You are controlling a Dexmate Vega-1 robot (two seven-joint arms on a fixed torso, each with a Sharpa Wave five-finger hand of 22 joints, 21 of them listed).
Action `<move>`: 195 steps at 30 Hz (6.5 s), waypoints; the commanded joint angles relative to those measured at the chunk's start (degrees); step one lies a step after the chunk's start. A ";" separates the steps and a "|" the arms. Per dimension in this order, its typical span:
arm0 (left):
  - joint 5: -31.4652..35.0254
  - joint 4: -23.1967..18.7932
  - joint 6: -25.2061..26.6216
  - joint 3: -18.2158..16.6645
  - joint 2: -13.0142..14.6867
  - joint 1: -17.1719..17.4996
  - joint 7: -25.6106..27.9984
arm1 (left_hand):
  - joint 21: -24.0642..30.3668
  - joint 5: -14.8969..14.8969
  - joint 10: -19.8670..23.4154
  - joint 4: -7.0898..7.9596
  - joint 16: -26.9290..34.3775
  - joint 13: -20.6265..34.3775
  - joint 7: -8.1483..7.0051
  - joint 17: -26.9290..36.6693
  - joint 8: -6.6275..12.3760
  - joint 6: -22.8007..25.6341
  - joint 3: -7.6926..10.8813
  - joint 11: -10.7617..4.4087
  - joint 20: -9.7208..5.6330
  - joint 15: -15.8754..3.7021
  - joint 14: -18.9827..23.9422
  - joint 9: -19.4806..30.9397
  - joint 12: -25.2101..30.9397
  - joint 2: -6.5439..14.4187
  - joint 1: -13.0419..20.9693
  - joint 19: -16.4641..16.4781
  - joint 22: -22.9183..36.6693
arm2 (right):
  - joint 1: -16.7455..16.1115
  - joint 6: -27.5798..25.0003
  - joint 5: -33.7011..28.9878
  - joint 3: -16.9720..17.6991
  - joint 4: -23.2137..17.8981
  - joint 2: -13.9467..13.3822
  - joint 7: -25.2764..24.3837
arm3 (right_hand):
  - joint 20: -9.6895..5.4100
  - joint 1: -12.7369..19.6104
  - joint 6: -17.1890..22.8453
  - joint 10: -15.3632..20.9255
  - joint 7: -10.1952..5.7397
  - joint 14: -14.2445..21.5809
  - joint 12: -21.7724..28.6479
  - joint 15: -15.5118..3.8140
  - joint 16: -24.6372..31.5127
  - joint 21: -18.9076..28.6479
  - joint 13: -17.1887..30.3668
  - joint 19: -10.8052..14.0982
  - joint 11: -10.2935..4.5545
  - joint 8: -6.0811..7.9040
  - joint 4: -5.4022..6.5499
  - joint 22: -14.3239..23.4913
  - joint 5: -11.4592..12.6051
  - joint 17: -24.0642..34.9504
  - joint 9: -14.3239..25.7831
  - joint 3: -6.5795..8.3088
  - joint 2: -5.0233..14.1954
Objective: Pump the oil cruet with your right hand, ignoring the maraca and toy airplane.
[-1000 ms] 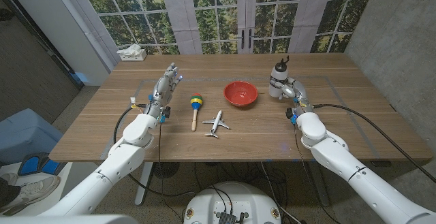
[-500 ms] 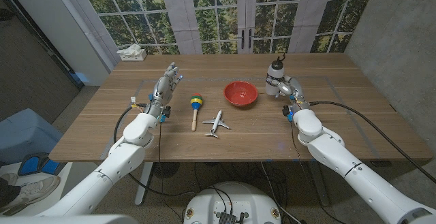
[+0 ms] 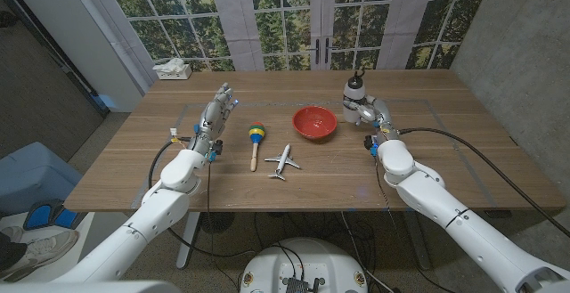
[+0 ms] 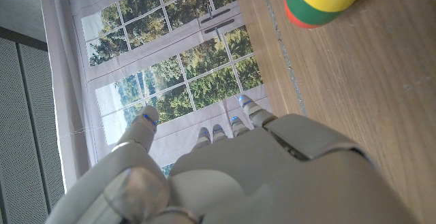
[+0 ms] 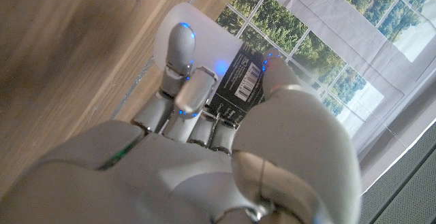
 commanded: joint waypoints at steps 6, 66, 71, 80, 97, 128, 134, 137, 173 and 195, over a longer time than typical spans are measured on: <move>-0.37 0.90 -0.40 0.11 -0.15 -0.46 -0.95 | -0.29 -0.21 -2.17 -0.35 -0.03 0.09 0.02 0.15 0.07 -0.31 -0.05 -0.01 -3.45 -5.25 -4.20 0.27 0.01 1.77 -0.50 0.25 0.18 | 1.32 -10.17 -10.72 -3.37 -3.89 -1.09 -6.03 | -4.54 -0.04 1.34 2.55 -0.88 0.20 0.09 0.00 0.26 0.52 0.42 -0.26 -1.58 0.30 2.53 -0.12 0.31 0.19 0.24 2.62 6.44; -1.99 4.70 -1.21 0.93 -0.88 -3.17 -4.37 | -0.30 -0.22 -2.25 -0.63 -0.02 0.09 -0.12 0.15 0.17 0.11 -0.22 0.02 -3.51 -5.34 -4.26 0.27 0.02 1.69 -0.64 0.19 0.18 | 10.01 -35.33 -44.44 -17.65 -2.02 -2.13 -7.74 | -4.57 -1.23 2.70 3.21 -2.60 -0.11 -1.64 0.01 0.03 1.31 0.98 -2.00 -3.00 -0.36 2.58 -1.89 0.34 0.17 0.32 3.34 6.48; -1.99 4.89 -1.33 0.94 -0.78 -3.19 -4.63 | -0.30 -0.23 -2.28 -0.67 -0.03 0.09 -0.13 0.15 0.16 0.12 -0.25 0.02 -3.49 -5.32 -4.29 0.27 0.02 1.63 -0.66 0.18 0.18 | 10.66 -35.90 -46.77 -18.64 -1.70 -2.59 -7.05 | -4.58 -1.34 2.76 3.19 -2.70 -0.14 -1.80 0.00 0.01 1.44 1.03 -2.07 -3.08 -0.42 2.59 -1.91 0.34 0.17 0.33 3.40 6.50; -2.46 4.83 -1.56 0.73 -0.64 -2.95 -5.07 | -0.31 -0.24 -2.31 -0.72 -0.02 0.09 -0.12 0.15 0.15 0.13 -0.29 0.08 -3.44 -5.18 -4.29 0.27 0.01 1.61 -0.69 0.16 0.18 | 11.66 -37.11 -50.53 -20.05 -1.03 -3.03 -5.73 | -4.57 -1.52 2.78 3.32 -2.92 -0.14 -2.05 0.00 0.00 1.55 1.09 -2.17 -3.17 -0.56 2.57 -2.16 0.35 0.16 0.33 3.49 6.44; -3.46 4.97 -2.16 0.45 -0.48 -2.54 -6.39 | -0.33 -0.23 -2.49 -0.81 -0.03 0.09 -0.14 0.15 0.11 0.11 -0.40 0.11 -3.42 -5.17 -4.41 0.27 -0.01 1.55 -0.79 0.07 0.18 | 13.90 -39.95 -59.46 -23.46 1.82 -2.59 -4.94 | -4.59 -1.78 2.91 3.62 -3.15 -0.08 -2.49 -0.01 -0.02 1.81 1.33 -2.33 -3.97 -0.78 2.46 -2.55 0.37 0.15 0.33 3.74 6.40; -4.04 4.57 -2.50 0.28 -0.46 -2.07 -7.05 | -0.30 -0.23 -2.51 -1.01 -0.01 0.09 -0.16 0.14 0.14 0.34 -0.57 0.19 -3.46 -5.11 -4.44 0.27 0.05 1.37 -0.92 0.08 0.18 | 15.90 -44.80 -72.17 -27.45 4.89 -2.71 -1.12 | -4.67 -0.99 2.06 3.07 -4.91 0.07 -3.76 -0.04 -0.04 1.94 1.65 -3.05 -5.24 -1.66 1.53 -3.34 0.37 0.13 0.28 4.73 6.28; -3.91 4.12 -2.70 0.20 -0.39 -1.63 -6.80 | -0.30 -0.22 -2.52 -1.03 0.02 0.09 -0.12 0.14 0.15 0.39 -0.58 0.33 -3.44 -5.11 -4.37 0.27 0.05 1.38 -0.94 0.09 0.19 | 16.56 -44.68 -74.34 -28.03 5.16 -3.02 1.27 | -4.70 -0.63 2.02 2.95 -5.19 0.05 -3.92 -0.05 -0.07 2.00 1.78 -3.19 -5.27 -1.77 1.35 -3.35 0.38 0.13 0.28 5.05 6.41; -3.77 3.88 -2.70 0.19 -0.34 -1.43 -6.61 | -0.29 -0.21 -2.49 -1.04 0.01 0.09 -0.17 0.14 0.14 0.39 -0.57 0.33 -3.45 -5.13 -4.39 0.27 0.07 1.39 -0.95 0.09 0.19 | 16.83 -45.05 -75.83 -28.40 5.36 -3.04 2.56 | -4.72 -0.46 1.97 2.91 -5.25 0.03 -3.97 -0.05 -0.08 2.11 1.85 -3.22 -5.38 -1.83 1.28 -3.25 0.38 0.13 0.28 5.20 6.48; -4.37 6.01 -3.33 0.30 -1.34 -2.39 -7.33 | -0.24 -0.05 -2.50 -0.55 0.13 0.08 0.03 0.29 0.08 0.40 -0.28 0.58 -3.26 -4.86 -4.30 0.27 0.09 2.38 -1.17 0.22 0.19 | 19.23 -45.25 -84.76 -29.50 6.54 -2.54 15.40 | -4.93 -0.30 5.51 9.12 -4.77 -1.52 -1.51 -0.02 -0.94 2.80 10.15 -6.55 -5.05 -1.56 5.85 -0.70 1.34 0.07 3.77 14.35 8.83; -4.81 8.25 -2.90 0.66 -1.86 -4.53 -8.44 | -0.25 0.06 -2.55 -0.35 0.06 0.07 -1.79 0.23 0.13 0.65 0.07 0.47 -3.23 -4.85 -4.35 0.27 0.08 2.49 -1.09 0.19 0.19 | 18.84 -40.50 -82.99 -27.47 3.95 -4.04 18.76 | -5.18 -9.59 10.06 2.03 4.35 -8.55 44.68 0.13 2.16 -2.39 48.32 -7.47 1.32 3.84 2.51 -5.18 28.93 1.25 28.87 30.18 4.07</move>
